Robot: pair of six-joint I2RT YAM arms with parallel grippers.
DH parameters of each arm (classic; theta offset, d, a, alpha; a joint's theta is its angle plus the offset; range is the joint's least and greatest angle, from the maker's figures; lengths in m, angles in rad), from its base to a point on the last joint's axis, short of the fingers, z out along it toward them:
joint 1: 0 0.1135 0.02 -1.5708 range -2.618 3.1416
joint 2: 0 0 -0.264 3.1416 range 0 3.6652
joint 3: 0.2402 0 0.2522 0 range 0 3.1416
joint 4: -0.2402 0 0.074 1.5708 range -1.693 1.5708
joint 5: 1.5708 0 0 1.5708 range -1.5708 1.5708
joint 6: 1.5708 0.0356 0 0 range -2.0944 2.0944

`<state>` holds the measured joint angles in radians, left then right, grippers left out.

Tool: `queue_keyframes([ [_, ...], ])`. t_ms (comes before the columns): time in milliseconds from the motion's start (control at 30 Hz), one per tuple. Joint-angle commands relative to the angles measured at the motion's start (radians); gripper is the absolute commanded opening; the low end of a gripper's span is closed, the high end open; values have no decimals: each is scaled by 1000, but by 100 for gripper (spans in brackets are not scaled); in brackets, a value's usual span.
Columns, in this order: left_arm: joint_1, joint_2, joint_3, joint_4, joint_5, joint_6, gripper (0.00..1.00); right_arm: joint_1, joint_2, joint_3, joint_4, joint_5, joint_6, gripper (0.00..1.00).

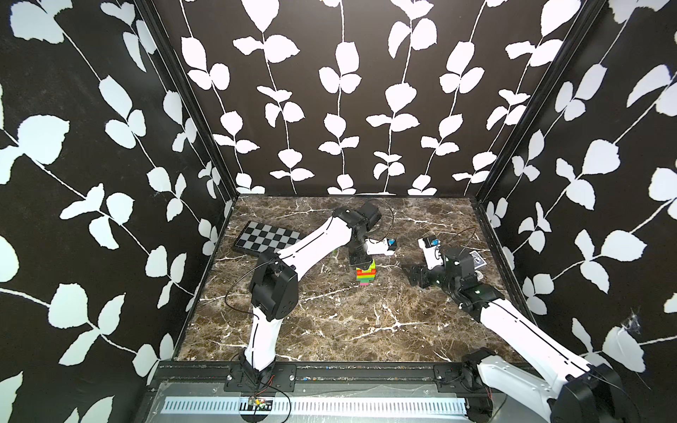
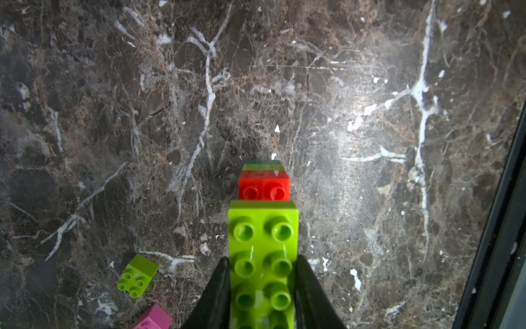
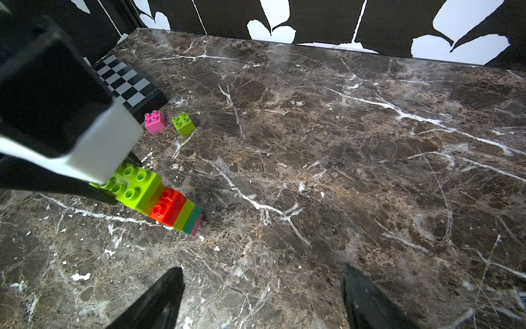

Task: Assemble a carrot with lego
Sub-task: Assemble the lego brick with the lego brick.

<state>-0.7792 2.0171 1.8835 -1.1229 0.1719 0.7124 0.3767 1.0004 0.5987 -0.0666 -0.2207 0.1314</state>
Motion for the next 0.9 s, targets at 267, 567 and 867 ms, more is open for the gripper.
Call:
queue_keyframes([
  [267, -10, 39, 9, -38, -24, -72, 21, -1, 0, -28, 35, -2, 14, 86],
  [567, -12, 38, 14, -40, -50, -130, 24, -1, 10, -29, 40, -4, 18, 86],
  [867, -16, 39, 22, -35, -65, -205, 24, -1, 18, -28, 44, -7, 21, 86],
])
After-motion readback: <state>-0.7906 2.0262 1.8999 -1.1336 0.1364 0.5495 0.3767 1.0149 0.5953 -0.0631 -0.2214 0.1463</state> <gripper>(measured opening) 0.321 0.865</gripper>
